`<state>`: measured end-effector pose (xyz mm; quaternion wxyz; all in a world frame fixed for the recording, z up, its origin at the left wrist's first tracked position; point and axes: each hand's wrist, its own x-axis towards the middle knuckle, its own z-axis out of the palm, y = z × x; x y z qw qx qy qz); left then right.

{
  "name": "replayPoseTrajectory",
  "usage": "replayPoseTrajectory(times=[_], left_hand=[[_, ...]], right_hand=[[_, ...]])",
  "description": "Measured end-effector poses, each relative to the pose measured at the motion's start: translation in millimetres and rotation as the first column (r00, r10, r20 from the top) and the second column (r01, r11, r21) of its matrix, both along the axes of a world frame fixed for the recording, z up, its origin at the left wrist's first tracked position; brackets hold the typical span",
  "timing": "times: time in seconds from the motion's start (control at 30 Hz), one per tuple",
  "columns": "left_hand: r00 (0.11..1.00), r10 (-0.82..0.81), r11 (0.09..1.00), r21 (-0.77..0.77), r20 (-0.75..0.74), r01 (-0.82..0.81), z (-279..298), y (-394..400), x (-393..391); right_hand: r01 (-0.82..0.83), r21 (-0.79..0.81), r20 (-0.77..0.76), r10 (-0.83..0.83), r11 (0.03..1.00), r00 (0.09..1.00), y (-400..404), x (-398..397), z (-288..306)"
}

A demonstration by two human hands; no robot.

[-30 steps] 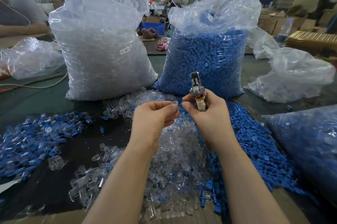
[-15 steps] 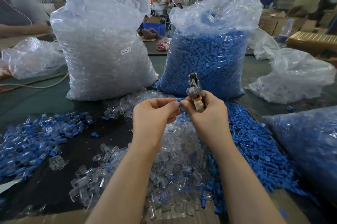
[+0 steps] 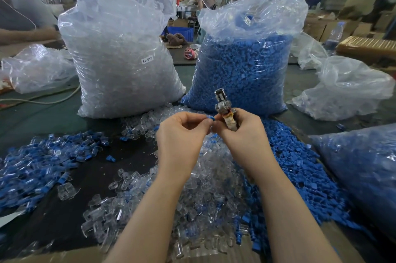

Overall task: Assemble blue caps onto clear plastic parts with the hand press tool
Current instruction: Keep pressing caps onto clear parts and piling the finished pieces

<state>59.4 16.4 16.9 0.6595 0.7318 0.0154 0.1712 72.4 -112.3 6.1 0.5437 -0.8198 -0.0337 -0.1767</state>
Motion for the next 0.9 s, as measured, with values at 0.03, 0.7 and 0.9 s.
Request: replayPoseTrajectory(times=[0.03, 0.7, 0.9], left_hand=[[1.000, 0.002, 1.000, 0.023, 0.010, -0.002, -0.5, 0.0, 0.2], [0.997, -0.069, 0.985, -0.158, 0.016, 0.071, -3.3, 5.6, 6.6], [0.995, -0.091, 0.981, -0.167, 0.029, 0.095, -2.5, 6.1, 7.0]], right_hand=[[-0.008, 0.017, -0.016, 0.008, 1.000, 1.000, -0.2, -0.3, 0.7], [-0.176, -0.217, -0.153, 0.145, 0.960, 0.978, -9.4, -6.3, 3.8], [-0.183, -0.265, -0.166, 0.142, 0.947, 0.976, -6.6, -4.7, 4.3]])
